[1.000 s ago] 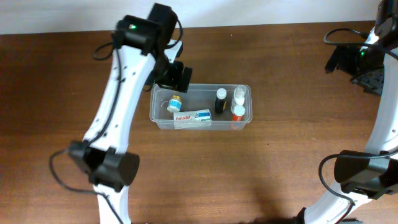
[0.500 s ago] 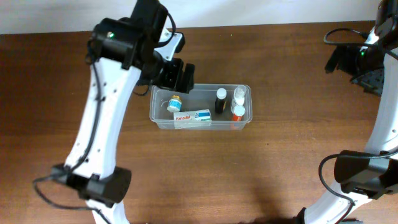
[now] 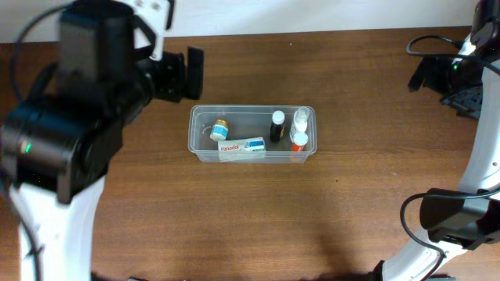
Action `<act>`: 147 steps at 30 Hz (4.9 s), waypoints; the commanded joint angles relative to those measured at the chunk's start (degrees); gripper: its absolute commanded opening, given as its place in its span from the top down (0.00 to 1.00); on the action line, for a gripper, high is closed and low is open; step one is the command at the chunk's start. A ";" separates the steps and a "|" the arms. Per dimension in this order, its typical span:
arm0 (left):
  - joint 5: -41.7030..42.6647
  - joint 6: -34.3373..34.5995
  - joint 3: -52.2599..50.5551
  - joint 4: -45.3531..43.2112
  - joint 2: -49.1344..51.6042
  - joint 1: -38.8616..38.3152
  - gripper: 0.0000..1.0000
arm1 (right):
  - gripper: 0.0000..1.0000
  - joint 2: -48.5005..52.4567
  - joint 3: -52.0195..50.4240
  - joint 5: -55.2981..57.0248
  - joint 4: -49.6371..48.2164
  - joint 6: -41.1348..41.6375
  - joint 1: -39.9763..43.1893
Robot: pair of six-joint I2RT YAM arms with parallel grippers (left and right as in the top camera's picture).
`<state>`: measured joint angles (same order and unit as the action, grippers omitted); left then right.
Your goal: Pack container
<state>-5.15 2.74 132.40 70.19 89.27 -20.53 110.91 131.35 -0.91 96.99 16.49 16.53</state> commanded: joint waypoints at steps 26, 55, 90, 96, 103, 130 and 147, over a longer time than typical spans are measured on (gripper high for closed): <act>12.24 -1.01 -109.44 -79.97 -63.84 15.56 0.01 | 0.02 0.04 0.07 0.52 0.13 0.33 -0.02; 16.28 -1.03 -131.88 -71.69 -89.05 20.74 0.01 | 0.02 0.04 0.07 0.52 0.13 0.33 0.00; 15.43 -1.03 -131.88 -66.47 -88.98 21.49 0.01 | 0.02 0.07 0.07 0.52 0.15 0.33 -0.02; 15.43 -1.03 -131.88 -66.47 -88.98 21.49 0.01 | 0.02 -1.22 0.07 0.52 0.09 0.33 -2.16; 15.43 -1.03 -131.88 -66.47 -88.98 21.49 0.01 | 0.02 -11.65 0.07 0.55 0.11 0.33 -10.47; 15.43 -1.03 -131.88 -66.47 -88.98 21.49 0.01 | 0.02 -68.30 -45.79 7.21 -29.09 -11.69 -20.98; 15.43 -1.03 -131.88 -66.47 -88.98 21.49 0.01 | 0.02 -101.68 -108.21 -6.75 -87.08 -16.06 -20.96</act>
<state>10.50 2.59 0.71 3.44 0.80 0.58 12.36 28.53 -4.38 13.13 0.99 -3.92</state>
